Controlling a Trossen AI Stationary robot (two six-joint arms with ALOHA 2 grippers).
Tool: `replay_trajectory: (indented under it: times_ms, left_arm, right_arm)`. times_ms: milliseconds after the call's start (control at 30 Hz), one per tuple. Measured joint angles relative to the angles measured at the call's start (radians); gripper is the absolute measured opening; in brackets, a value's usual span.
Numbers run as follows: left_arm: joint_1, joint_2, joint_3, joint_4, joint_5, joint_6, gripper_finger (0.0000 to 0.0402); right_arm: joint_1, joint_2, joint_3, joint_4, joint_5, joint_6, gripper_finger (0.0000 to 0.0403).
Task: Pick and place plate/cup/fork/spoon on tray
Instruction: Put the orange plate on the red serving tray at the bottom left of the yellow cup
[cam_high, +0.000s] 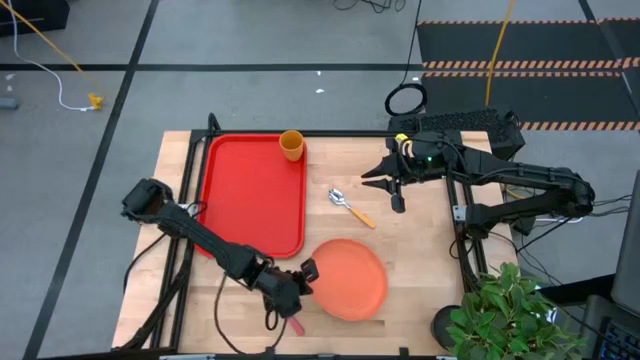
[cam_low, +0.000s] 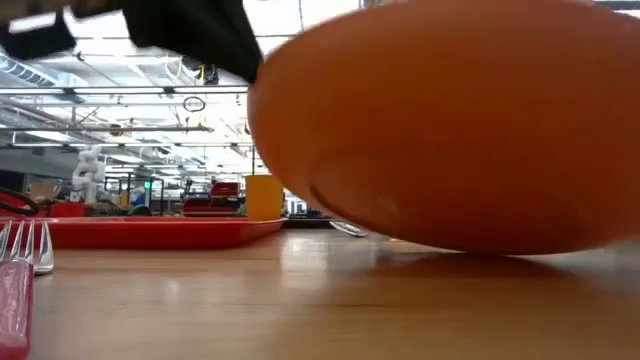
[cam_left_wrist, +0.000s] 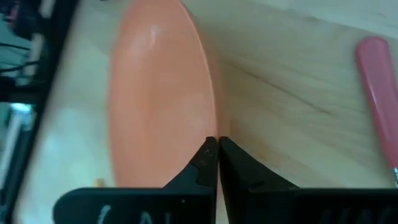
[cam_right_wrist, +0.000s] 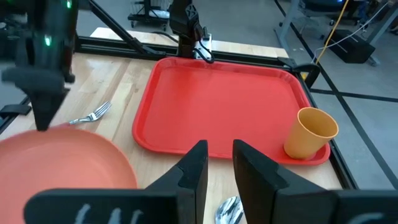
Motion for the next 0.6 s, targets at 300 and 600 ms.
replay_trajectory:
  times_ms: [300, 600]
  left_arm:
    - [-0.028, -0.165, 0.000, -0.103, -0.134, -0.026, 0.0002]
    - [-0.025, -0.168, 0.001, -0.100, -0.055, -0.140, 0.0007]
  right_arm:
    - [0.000, 0.000, 0.000, 0.002, 0.000, -0.004, 0.0066]
    - [0.000, 0.000, 0.000, 0.003, 0.000, -0.007, 0.0066]
